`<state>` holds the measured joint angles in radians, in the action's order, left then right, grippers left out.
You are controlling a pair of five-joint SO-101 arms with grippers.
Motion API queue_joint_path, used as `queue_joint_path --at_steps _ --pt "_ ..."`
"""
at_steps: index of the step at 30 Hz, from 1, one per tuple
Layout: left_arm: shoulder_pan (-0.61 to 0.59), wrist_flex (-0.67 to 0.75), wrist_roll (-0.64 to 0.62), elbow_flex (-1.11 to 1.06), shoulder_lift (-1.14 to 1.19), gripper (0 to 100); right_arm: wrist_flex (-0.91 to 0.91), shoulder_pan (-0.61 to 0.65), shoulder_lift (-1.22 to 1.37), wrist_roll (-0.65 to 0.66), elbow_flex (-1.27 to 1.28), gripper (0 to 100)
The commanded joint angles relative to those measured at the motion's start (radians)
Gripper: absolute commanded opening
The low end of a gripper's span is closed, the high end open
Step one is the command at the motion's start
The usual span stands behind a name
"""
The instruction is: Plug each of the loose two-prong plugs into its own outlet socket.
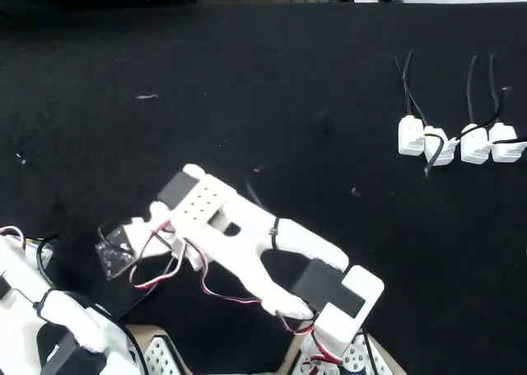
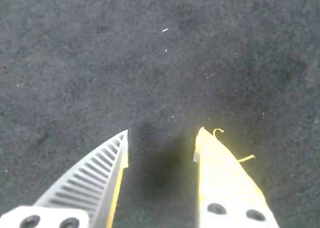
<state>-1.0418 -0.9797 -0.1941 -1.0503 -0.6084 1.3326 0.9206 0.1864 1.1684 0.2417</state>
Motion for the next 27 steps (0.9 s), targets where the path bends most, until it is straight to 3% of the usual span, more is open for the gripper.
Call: queue_joint_path --at_steps 1,8,15,20,27 --pt "-0.008 0.009 -0.009 0.061 -0.012 22 -0.178 0.015 -0.047 0.017 0.079 39.6" --pt "-0.008 0.009 -0.009 0.061 -0.012 22 -0.292 0.011 -0.047 0.014 0.166 37.2" --pt "-0.007 0.008 -0.009 0.061 -0.012 22 -0.382 -0.035 -0.047 0.0 0.22 2.9" --pt "-0.007 0.006 -0.009 0.061 -0.012 22 -0.43 -0.166 -0.058 -0.236 0.107 1.1" --pt "-0.002 0.008 -0.009 0.061 -0.012 22 -0.167 -0.428 -0.053 -0.632 -0.196 1.0"
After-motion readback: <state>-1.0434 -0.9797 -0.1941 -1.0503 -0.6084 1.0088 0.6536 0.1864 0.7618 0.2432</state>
